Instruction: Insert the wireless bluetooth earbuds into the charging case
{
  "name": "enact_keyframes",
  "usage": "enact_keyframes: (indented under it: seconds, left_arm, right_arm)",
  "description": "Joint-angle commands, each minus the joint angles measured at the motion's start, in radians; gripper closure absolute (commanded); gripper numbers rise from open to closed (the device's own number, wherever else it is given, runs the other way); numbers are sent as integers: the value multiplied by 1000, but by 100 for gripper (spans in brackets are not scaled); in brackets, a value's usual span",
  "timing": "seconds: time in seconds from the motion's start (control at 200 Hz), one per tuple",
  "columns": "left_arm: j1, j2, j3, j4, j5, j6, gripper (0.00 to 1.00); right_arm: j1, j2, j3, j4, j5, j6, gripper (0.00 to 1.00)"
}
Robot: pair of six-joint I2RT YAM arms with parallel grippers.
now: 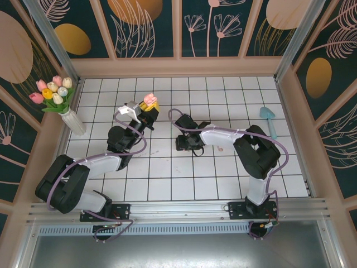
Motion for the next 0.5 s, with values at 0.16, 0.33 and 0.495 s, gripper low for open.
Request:
enact_keyframes:
  seconds: [0.16,0.33,0.495]
  left_arm:
    - [-4,-23,-11,44,-9,-2,100]
    - [-5,-23,-9,43,-9,-3,100]
    - [-4,-21,-9,45,-8,-3,100]
  right_arm:
    - [25,16,-2,16,-92,-49,48]
    - [51,14,-8,-2,-100,-41,51]
    - [60,13,-16,-17,-63,-24,51]
